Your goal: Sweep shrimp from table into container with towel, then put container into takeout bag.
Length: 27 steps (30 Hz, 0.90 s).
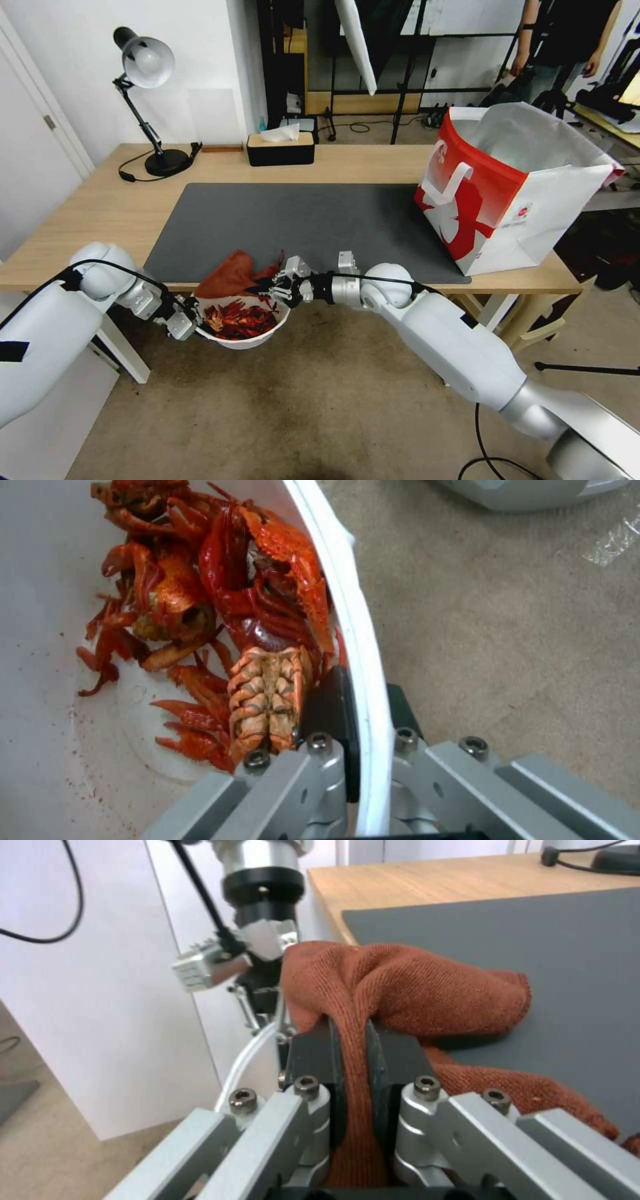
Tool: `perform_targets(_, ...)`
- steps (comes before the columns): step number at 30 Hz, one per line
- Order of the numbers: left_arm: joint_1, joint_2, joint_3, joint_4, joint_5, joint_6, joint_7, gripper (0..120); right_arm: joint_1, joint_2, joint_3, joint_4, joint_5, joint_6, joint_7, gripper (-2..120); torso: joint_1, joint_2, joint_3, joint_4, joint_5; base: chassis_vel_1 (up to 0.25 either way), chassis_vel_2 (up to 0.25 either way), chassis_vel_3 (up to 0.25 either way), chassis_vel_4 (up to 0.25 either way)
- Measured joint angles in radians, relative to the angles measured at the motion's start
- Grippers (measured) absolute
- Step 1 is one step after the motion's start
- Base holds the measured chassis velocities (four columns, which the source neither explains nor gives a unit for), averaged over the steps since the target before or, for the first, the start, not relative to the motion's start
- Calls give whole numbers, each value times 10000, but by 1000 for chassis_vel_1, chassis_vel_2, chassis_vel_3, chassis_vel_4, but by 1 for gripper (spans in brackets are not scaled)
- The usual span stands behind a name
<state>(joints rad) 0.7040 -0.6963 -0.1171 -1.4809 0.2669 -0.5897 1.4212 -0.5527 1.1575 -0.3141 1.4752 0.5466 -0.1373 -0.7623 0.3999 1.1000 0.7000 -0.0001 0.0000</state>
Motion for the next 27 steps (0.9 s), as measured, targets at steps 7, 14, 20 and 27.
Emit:
perform_targets(7,122,63,-81,-86,-3,4,-14,0,-495,-241,244,727,604,-200,238,6,0,0,0,1,1,0,0,0,0)
perform_targets(14,128,108,-85,-142,-1,17,-23,0,-1007,-269,800,1401,2418,-392,1158,6,0,0,0,1,1,0,0,0,0)
perform_targets(20,167,97,-85,-207,15,42,-33,0,-1672,-163,1632,2330,4336,-305,2781,6,0,0,-1,0,1,0,0,0,0)
perform_targets(27,299,-5,-69,-345,78,52,-40,0,-1899,-252,2500,3021,3697,237,6192,6,0,0,0,1,2,0,0,0,0)
